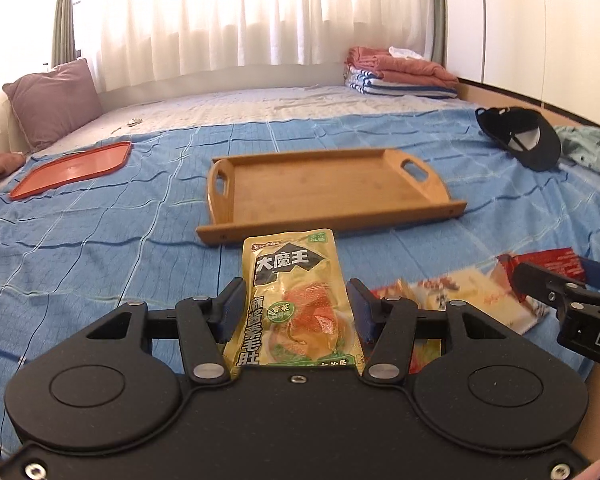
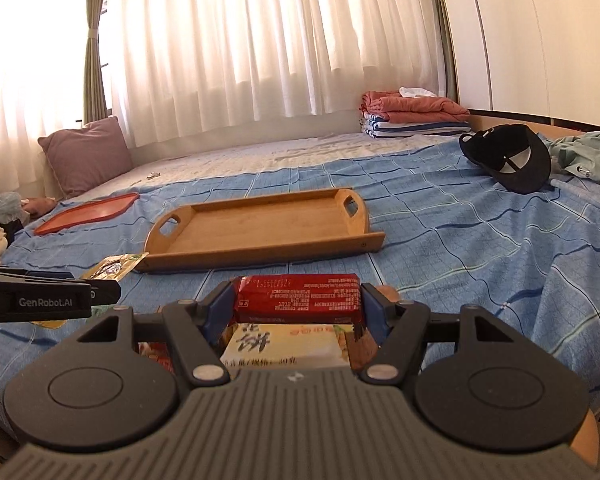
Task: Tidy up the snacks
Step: 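Carry the yellow packet with the left tool while the right carries the red bar to the tray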
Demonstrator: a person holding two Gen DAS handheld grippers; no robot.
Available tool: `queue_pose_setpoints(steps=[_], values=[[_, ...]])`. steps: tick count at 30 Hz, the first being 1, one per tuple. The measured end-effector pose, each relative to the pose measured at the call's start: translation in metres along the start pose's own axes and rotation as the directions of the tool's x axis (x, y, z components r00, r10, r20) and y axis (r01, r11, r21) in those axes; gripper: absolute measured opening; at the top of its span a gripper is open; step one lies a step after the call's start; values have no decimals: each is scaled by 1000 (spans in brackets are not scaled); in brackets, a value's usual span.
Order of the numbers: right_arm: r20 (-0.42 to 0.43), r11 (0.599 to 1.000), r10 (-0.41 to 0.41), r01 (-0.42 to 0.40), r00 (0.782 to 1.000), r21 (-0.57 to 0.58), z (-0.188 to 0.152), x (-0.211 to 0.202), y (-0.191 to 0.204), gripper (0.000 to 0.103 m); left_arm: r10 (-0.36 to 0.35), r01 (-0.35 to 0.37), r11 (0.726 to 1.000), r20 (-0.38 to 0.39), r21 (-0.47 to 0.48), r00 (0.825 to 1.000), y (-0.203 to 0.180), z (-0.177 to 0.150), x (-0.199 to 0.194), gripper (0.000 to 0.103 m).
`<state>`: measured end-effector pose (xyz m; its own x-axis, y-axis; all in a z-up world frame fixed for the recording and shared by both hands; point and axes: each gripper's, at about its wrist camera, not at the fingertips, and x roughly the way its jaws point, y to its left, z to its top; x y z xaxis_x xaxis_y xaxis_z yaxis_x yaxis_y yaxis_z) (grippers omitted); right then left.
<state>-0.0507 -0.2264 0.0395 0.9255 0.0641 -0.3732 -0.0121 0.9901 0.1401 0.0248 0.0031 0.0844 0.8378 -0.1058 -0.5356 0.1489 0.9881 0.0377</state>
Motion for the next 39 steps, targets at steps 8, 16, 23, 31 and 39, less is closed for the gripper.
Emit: queue_pose_setpoints(steps=[8, 16, 23, 31, 39], values=[[-12, 994, 64, -63, 998, 90, 34, 35, -24, 69, -27, 27, 999, -5, -29, 1000, 11, 36, 22, 53], [-79, 988, 116, -108, 990, 106, 74, 92, -40, 69, -39, 37, 997, -37, -64, 999, 18, 77, 66, 53], [-164, 980, 189, -176, 968, 92, 115, 151, -48, 69, -87, 77, 992, -99, -100, 991, 14, 120, 126, 53], [-291, 977, 194, -213, 937, -33, 126, 221, -37, 69, -67, 45, 991, -174, -129, 983, 9, 146, 209, 53], [-389, 971, 199, -233, 899, -43, 106, 274, -35, 69, -33, 1, 991, -246, -130, 969, 8, 134, 270, 53]])
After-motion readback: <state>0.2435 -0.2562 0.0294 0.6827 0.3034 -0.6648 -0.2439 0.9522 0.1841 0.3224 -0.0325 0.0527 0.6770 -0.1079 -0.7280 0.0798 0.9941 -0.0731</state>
